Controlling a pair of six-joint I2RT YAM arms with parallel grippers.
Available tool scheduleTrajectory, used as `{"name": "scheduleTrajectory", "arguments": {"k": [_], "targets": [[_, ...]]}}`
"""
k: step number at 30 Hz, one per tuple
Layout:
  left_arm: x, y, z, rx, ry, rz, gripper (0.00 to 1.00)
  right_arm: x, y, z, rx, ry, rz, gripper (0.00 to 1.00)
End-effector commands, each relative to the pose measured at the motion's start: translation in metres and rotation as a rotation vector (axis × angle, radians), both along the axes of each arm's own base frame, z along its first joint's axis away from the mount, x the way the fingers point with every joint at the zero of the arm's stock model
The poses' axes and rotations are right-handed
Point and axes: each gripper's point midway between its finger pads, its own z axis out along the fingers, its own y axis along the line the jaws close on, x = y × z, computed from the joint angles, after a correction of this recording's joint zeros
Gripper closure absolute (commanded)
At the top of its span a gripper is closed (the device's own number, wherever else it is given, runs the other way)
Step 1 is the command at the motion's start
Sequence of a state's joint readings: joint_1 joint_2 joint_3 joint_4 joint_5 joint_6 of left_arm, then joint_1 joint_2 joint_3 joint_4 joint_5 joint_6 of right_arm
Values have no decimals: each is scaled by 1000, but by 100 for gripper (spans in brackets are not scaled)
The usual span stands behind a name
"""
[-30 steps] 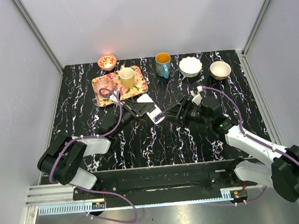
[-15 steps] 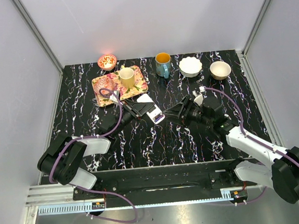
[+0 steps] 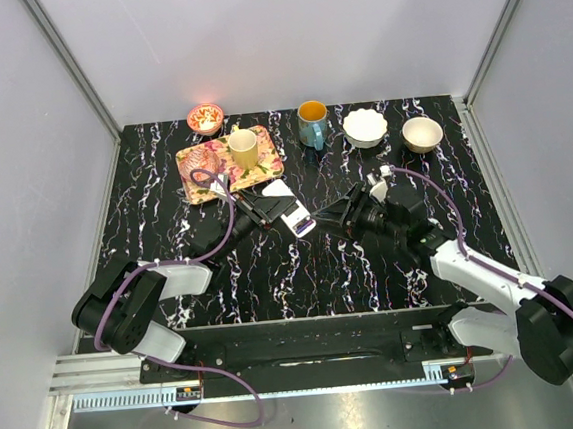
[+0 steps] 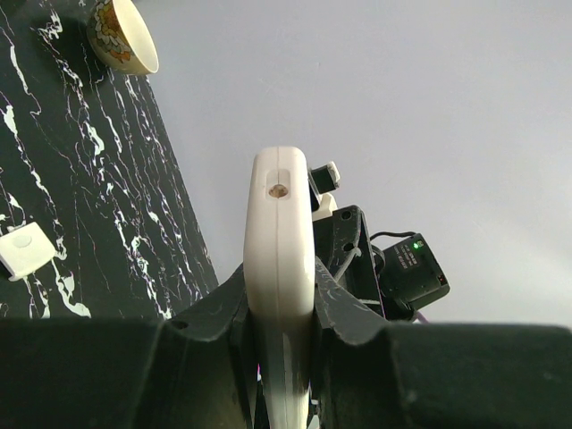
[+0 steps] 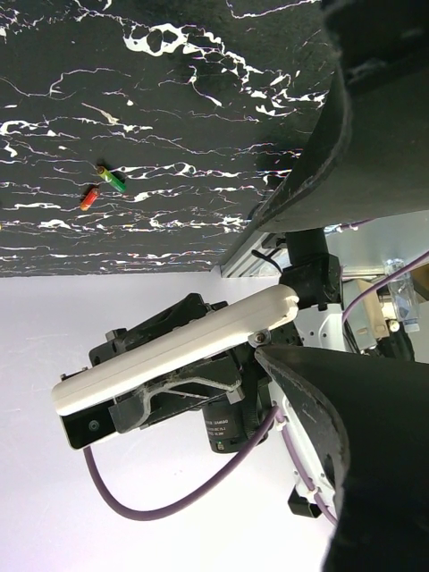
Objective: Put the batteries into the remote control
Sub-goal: Load the battery into the remote control.
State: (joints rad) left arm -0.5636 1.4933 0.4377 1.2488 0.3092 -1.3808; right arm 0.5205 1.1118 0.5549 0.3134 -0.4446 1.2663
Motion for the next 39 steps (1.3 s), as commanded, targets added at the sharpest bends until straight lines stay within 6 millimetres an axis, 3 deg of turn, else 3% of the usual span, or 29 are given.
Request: {"name": "scheduleTrajectory", "arguments": {"k": [1, 19, 29, 39], "targets": [[-26, 21, 112, -266, -397, 23, 100, 2, 3, 11, 20, -33, 22, 42], [-23, 20, 116, -276, -396, 26, 100, 0, 7, 1, -52, -30, 75, 52], [-21, 18, 113, -273, -391, 23, 100, -4, 2, 7, -64, -56, 65, 41], [-23, 20, 109, -266, -381, 24, 100, -1, 1, 28, -39, -93, 44, 37]]}}
